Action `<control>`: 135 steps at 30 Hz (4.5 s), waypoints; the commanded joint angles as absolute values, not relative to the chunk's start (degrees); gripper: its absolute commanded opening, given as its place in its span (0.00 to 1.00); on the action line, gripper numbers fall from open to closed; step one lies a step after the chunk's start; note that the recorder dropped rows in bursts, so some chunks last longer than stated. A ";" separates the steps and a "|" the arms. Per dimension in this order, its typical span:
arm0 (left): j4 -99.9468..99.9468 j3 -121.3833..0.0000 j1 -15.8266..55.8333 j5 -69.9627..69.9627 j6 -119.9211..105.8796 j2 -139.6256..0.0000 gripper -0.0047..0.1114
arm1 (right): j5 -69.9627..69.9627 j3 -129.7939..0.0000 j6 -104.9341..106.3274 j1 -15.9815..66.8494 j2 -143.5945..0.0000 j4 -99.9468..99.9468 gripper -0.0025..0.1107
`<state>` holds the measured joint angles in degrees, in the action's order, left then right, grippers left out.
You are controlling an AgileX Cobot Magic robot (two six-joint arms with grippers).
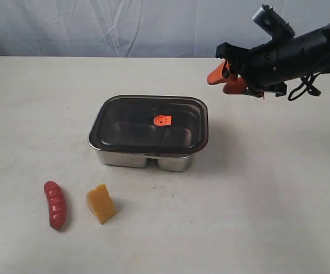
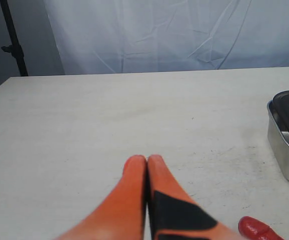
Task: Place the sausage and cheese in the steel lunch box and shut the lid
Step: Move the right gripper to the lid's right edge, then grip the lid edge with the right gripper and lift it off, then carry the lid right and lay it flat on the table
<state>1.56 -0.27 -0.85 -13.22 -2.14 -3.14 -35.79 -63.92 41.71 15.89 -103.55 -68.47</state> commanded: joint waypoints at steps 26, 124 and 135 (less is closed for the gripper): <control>1.79 0.00 -1.06 -13.33 -2.32 -2.57 0.04 | -62.10 -64.31 64.25 8.10 -123.02 -87.54 0.45; 1.35 0.00 -0.96 -13.23 -2.32 -2.57 0.04 | -27.09 -35.01 48.85 36.81 -73.59 -13.67 0.01; 1.35 0.00 -0.96 -13.23 -2.32 -2.57 0.04 | -23.61 -33.87 48.85 42.45 -79.97 -24.20 0.08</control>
